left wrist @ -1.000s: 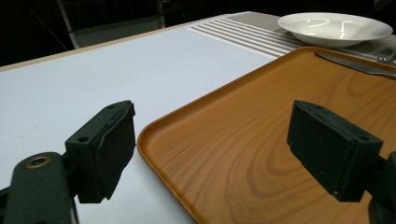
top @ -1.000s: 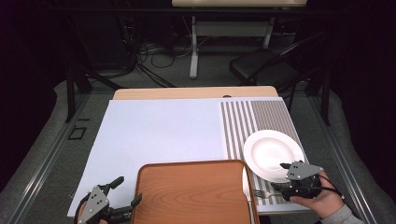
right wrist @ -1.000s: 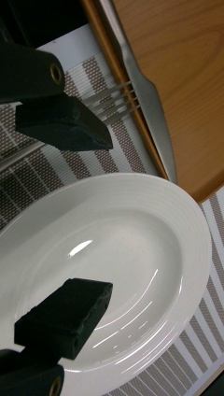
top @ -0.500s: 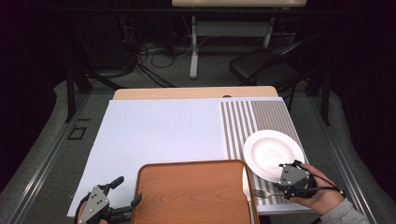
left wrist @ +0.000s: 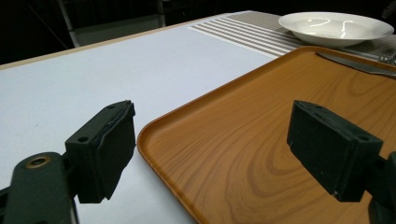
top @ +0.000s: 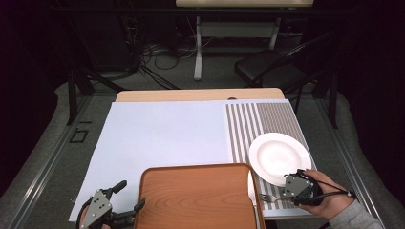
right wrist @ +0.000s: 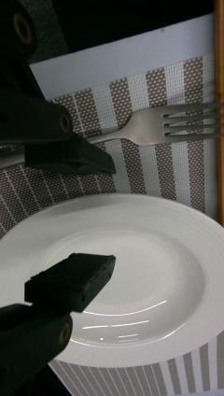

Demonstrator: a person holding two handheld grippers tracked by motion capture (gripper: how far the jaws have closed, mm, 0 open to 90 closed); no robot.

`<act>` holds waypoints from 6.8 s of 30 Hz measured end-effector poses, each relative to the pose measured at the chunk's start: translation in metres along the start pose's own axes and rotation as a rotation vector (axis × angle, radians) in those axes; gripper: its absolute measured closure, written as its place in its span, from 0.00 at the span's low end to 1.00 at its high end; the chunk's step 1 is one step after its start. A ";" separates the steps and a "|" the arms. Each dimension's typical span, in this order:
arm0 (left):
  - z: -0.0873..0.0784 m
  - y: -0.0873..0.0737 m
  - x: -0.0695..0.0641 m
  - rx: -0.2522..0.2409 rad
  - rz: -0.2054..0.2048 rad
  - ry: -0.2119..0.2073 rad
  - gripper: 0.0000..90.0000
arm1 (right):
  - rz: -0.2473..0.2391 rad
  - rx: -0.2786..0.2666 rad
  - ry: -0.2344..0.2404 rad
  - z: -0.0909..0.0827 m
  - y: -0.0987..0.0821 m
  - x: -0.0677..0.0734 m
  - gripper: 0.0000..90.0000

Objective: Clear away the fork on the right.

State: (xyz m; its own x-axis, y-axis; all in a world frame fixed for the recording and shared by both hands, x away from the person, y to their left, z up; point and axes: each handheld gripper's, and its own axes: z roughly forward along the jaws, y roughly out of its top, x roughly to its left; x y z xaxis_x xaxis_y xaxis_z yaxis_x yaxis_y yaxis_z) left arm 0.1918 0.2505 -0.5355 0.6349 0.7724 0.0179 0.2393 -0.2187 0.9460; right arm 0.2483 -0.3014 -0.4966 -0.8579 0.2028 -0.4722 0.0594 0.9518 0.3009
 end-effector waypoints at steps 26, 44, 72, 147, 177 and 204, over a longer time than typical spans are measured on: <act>0.000 0.000 0.000 0.002 0.001 -0.002 0.17 | 0.003 -0.009 0.068 0.002 0.004 0.012 0.68; 0.000 0.000 0.000 0.006 0.003 -0.003 0.17 | -0.031 0.036 0.121 0.013 0.002 0.023 0.80; 0.000 0.000 0.000 0.008 0.005 -0.002 0.17 | -0.062 0.126 0.140 0.027 -0.003 0.024 0.87; 0.000 0.000 0.000 0.010 0.003 -0.001 0.17 | 0.376 -0.132 0.033 -0.004 0.011 0.002 0.96; 0.000 -0.001 0.001 0.004 0.002 0.000 0.17 | 0.615 -0.399 0.029 -0.018 0.023 -0.001 0.96; -0.001 -0.001 0.001 0.003 0.001 -0.001 0.17 | 0.445 -0.437 0.187 0.000 0.094 0.032 0.96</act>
State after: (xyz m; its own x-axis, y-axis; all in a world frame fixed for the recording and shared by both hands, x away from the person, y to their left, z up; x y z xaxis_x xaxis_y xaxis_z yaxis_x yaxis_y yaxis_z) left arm 0.1916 0.2523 -0.5356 0.6358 0.7717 0.0183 0.2408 -0.2208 0.9451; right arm 0.2266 -0.2059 -0.4829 -0.8759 0.4750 -0.0843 0.2505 0.5971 0.7621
